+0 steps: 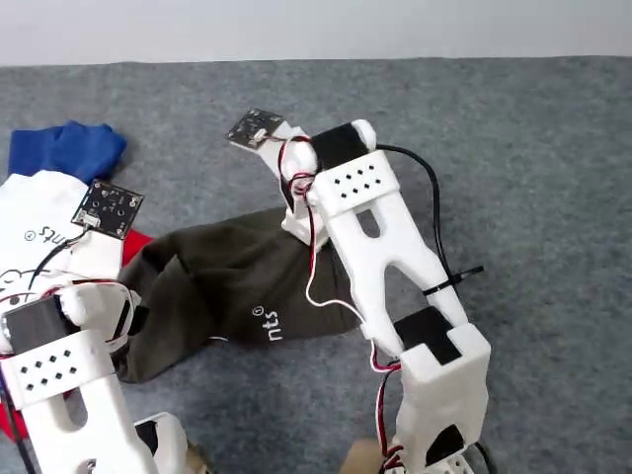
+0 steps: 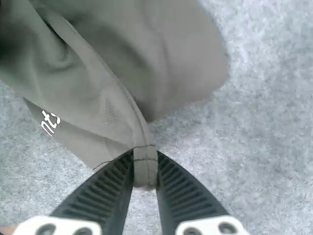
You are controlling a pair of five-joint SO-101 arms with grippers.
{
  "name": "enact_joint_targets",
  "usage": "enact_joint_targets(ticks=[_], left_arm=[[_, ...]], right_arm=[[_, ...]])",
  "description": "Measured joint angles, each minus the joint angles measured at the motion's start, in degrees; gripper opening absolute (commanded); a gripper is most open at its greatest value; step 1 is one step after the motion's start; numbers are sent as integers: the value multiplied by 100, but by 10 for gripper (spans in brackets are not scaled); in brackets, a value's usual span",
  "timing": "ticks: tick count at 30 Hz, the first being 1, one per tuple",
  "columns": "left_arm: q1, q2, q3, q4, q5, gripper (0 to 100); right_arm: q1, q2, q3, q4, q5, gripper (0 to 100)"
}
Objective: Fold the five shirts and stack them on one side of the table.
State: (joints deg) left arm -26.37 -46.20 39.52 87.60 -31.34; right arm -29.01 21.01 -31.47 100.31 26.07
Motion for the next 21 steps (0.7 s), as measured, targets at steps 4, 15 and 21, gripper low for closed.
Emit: enact_joint_targets(ticks=[4,15,21], left_arm=[[0,0,0,0,0,214],[0,0,484,0,0,214],[0,0,431,0,220,214]], right_arm=[[26,0,0,0,0,47],[-105,0,0,0,299,10],[-88,-70,0,0,316,10]])
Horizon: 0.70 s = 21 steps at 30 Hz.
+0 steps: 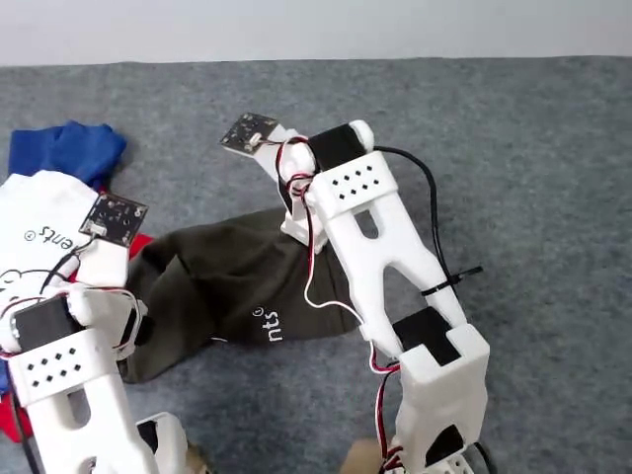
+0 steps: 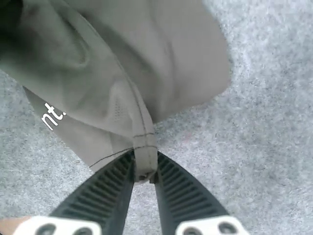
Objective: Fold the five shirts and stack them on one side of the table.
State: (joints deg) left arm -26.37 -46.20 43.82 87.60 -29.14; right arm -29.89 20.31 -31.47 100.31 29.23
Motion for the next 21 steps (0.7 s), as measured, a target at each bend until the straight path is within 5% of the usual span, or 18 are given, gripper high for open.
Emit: enact_joint_targets(ticks=[11,21], left_arm=[[1090,0,-290,70,369,214],[1240,0,26,-290,571,214]], right_arm=[[97,-484,202,9,9,10],[149,-475,1231,-88,0,11]])
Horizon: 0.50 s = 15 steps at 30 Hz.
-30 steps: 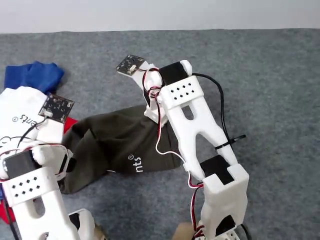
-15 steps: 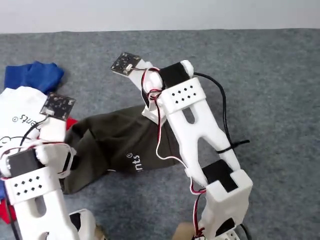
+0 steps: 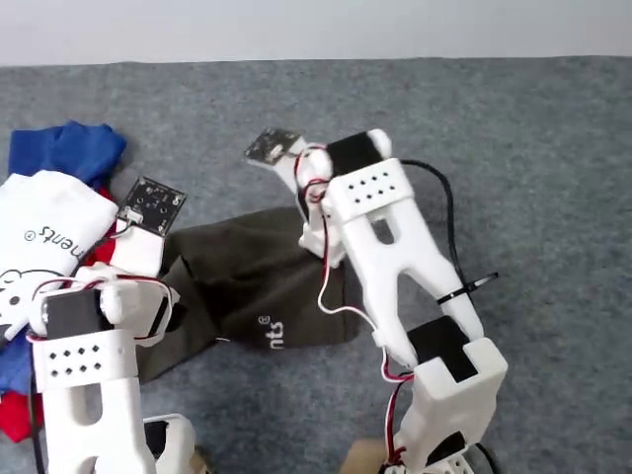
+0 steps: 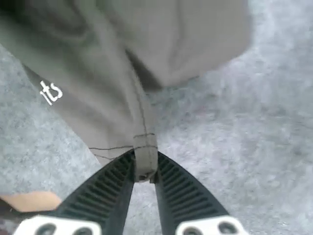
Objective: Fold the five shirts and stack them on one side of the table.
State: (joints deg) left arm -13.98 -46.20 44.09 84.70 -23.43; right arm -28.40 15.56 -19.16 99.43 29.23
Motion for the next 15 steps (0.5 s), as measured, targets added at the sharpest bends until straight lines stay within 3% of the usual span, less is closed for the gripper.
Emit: enact_joint_targets(ticks=[15], left_arm=[[0,0,440,-360,0,214]], right_arm=[[-492,1002,0,-246,0,72]])
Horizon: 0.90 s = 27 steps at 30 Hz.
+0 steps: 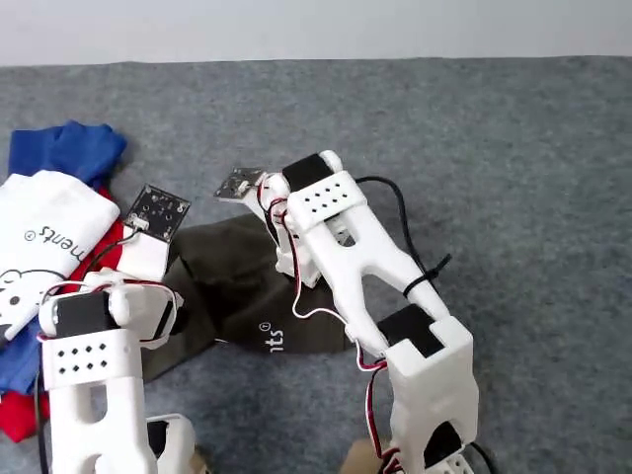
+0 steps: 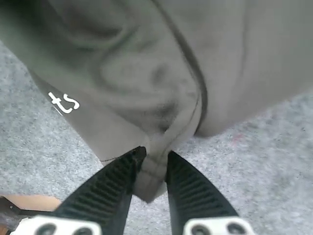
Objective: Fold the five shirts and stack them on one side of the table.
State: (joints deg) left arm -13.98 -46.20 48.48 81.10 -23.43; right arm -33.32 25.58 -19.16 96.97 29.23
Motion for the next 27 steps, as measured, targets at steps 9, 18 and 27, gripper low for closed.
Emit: enact_joint_targets(ticks=[9,18,27], left_arm=[[0,0,0,0,0,214],[0,0,0,0,0,213],[0,0,-220,466,0,186]], right_arm=[[26,158,0,-255,0,6],[167,158,-44,-343,0,10],[457,44,-967,352,70,10]])
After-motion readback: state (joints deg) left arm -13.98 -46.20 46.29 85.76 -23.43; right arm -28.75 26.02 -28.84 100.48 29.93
